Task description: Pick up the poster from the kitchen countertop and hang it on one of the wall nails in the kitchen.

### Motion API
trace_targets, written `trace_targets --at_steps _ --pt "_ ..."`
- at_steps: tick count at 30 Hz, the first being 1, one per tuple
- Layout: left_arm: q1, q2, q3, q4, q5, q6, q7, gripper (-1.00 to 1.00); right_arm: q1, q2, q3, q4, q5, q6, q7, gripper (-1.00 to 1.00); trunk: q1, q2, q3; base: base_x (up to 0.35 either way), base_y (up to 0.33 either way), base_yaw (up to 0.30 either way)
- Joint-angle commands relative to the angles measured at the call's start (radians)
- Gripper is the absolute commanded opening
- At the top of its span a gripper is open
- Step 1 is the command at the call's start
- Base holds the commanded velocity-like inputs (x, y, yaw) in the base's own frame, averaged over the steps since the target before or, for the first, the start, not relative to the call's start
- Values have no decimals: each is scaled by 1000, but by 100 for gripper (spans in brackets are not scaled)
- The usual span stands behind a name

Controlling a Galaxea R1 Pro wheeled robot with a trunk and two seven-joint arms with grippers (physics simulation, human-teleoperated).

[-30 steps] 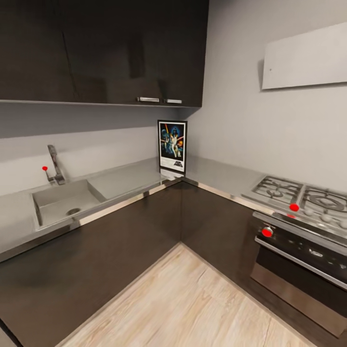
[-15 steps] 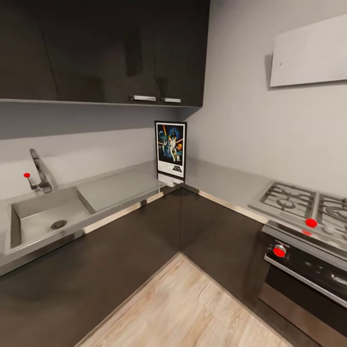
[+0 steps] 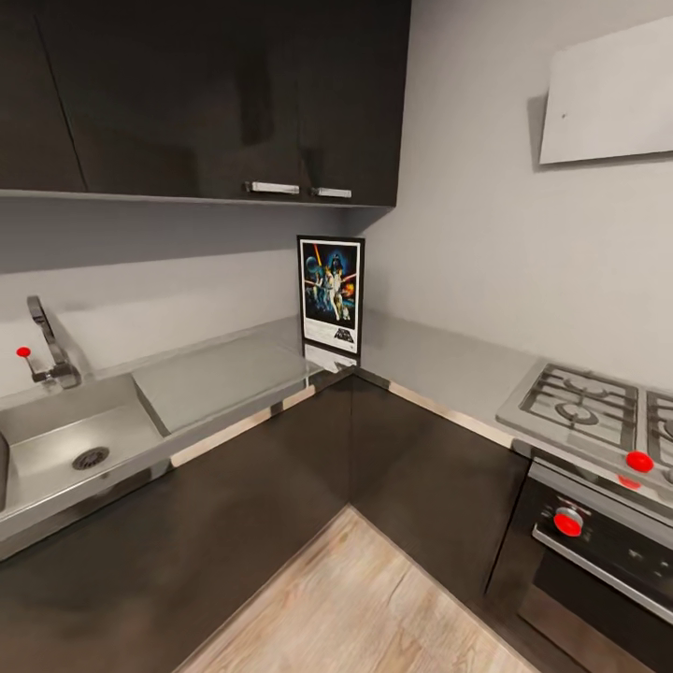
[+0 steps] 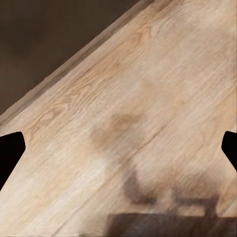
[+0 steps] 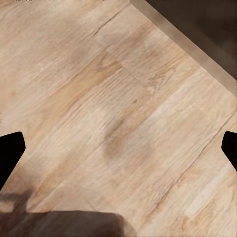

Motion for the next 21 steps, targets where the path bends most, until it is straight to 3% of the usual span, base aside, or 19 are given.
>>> trace_targets --at_steps 1,2,3,5,6,10,14,17,21 --pt "0 0 1 10 1 0 -1 100 -1 1 1 0 1 -3 0 100 0 0 -1 29 0 0" --pt "0 -1 1 23 1 -1 -1 100 -1 3 3 -1 1 -4 1 100 0 0 -1 24 0 0" --pt "0 0 5 109 18 -4 1 100 -7 28 91 -47 1 -7 0 100 0 0 -1 2 0 0" --pt "0 0 43 174 77 -7 -2 100 -9 36 158 -202 0 1 0 100 0 0 -1 1 0 0" --pt "0 0 53 188 90 -8 -3 100 -11 42 170 -264 -1 5 0 100 0 0 -1 0 0 0" --pt "0 0 68 206 105 -8 -4 100 -34 63 184 -423 -2 71 0 100 0 0 -1 0 0 0" --pt "0 0 76 213 110 -8 -11 100 -81 78 189 -585 -8 239 3 100 0 0 -1 0 0 0" --pt "0 13 79 215 111 -8 -46 100 -168 94 192 -702 -11 382 5 100 0 0 -1 0 0 0" --pt "0 36 84 216 113 -7 -101 100 -315 101 192 -759 -14 511 18 100 0 0 -1 0 0 0"
